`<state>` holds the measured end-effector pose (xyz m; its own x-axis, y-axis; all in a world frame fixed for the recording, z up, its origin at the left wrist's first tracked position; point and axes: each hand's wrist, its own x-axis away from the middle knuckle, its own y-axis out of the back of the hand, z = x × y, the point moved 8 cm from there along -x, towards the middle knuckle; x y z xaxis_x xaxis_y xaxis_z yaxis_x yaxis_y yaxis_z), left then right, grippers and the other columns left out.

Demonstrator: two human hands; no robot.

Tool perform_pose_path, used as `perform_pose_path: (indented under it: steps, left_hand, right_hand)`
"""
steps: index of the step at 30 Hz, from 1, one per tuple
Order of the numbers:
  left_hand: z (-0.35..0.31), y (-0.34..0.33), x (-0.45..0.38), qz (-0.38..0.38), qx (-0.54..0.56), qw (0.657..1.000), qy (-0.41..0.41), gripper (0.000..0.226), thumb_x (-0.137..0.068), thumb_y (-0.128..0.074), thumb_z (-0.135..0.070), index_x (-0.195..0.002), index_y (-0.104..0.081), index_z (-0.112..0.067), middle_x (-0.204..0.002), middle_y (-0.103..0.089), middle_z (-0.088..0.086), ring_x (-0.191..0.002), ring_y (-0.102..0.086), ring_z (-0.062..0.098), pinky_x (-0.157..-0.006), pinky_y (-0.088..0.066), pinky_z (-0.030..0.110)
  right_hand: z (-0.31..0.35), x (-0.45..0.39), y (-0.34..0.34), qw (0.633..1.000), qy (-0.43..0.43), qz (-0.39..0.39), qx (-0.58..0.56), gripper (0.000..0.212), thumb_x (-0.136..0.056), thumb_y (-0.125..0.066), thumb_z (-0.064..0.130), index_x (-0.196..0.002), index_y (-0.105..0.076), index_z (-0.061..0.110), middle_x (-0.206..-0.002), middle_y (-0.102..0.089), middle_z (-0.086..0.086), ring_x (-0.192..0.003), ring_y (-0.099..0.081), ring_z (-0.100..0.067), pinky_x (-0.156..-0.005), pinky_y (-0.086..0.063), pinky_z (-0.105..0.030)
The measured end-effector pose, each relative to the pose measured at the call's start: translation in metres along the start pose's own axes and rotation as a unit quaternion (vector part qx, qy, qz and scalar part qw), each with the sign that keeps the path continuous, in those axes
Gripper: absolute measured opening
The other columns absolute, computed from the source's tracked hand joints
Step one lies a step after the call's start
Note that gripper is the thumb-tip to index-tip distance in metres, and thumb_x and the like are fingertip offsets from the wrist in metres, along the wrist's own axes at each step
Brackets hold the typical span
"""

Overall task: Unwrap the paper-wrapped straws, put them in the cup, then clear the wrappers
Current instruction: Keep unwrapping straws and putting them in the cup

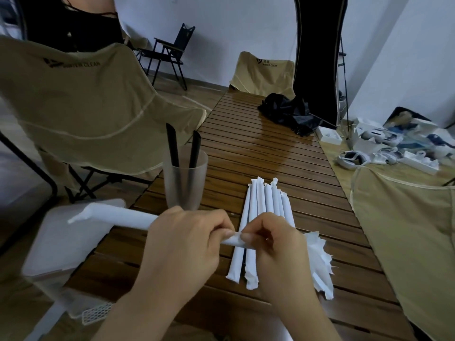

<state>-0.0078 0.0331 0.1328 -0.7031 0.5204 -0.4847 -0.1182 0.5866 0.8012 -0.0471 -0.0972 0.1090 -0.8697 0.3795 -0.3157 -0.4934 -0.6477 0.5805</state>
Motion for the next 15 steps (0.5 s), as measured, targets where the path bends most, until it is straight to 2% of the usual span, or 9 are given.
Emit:
perform_pose_path:
  steps: [2,4,8,12,15]
  left_hand:
    - [-0.005,-0.001,-0.001,-0.007,-0.018,0.999,-0.049,0.022,-0.063,-0.087,-0.024,-0.070,-0.067,-0.032,-0.054,-0.058,-0.018,-0.046,-0.047,0.003,-0.055,-0.031,0.013]
    - [-0.008,-0.002,-0.001,-0.004,-0.031,0.997,-0.074,0.031,-0.053,-0.092,-0.021,-0.069,-0.068,-0.030,-0.054,-0.059,-0.016,-0.046,-0.053,0.005,-0.054,-0.043,0.024]
    - [-0.013,-0.006,-0.002,-0.003,-0.052,0.992,-0.114,0.035,-0.044,-0.095,-0.021,-0.067,-0.069,-0.028,-0.053,-0.060,-0.013,-0.046,-0.056,0.007,-0.055,-0.047,0.027]
    - [-0.014,-0.010,-0.001,-0.008,-0.053,0.990,-0.133,0.030,-0.049,-0.092,-0.024,-0.071,-0.071,-0.027,-0.057,-0.063,-0.011,-0.050,-0.059,0.007,-0.059,-0.048,0.026]
    - [-0.009,-0.009,0.000,-0.015,-0.034,0.995,-0.090,0.021,-0.061,-0.086,-0.019,-0.073,-0.070,-0.028,-0.058,-0.062,-0.013,-0.051,-0.056,0.006,-0.061,-0.044,0.026]
  right_hand:
    - [-0.008,0.000,-0.002,0.997,-0.057,0.018,-0.039,0.035,-0.081,-0.063,-0.005,-0.063,-0.062,0.025,-0.064,-0.061,0.008,-0.064,-0.056,-0.003,-0.056,-0.043,-0.015]
    - [-0.010,0.001,-0.004,0.994,-0.085,0.024,-0.066,0.031,-0.081,-0.064,-0.003,-0.063,-0.064,0.022,-0.058,-0.060,0.008,-0.057,-0.053,-0.001,-0.051,-0.039,-0.013]
    - [-0.018,0.003,-0.008,0.985,-0.134,0.034,-0.105,0.025,-0.083,-0.066,0.002,-0.065,-0.066,0.020,-0.059,-0.061,0.006,-0.057,-0.054,-0.005,-0.054,-0.040,-0.015]
    - [-0.025,0.004,-0.008,0.976,-0.172,0.044,-0.123,0.022,-0.084,-0.066,0.003,-0.067,-0.067,0.017,-0.056,-0.059,0.006,-0.050,-0.050,-0.002,-0.051,-0.038,-0.016]
    - [-0.016,0.004,-0.005,0.990,-0.125,0.034,-0.058,0.029,-0.085,-0.064,0.002,-0.065,-0.062,0.023,-0.065,-0.061,0.006,-0.062,-0.055,-0.004,-0.053,-0.041,-0.013]
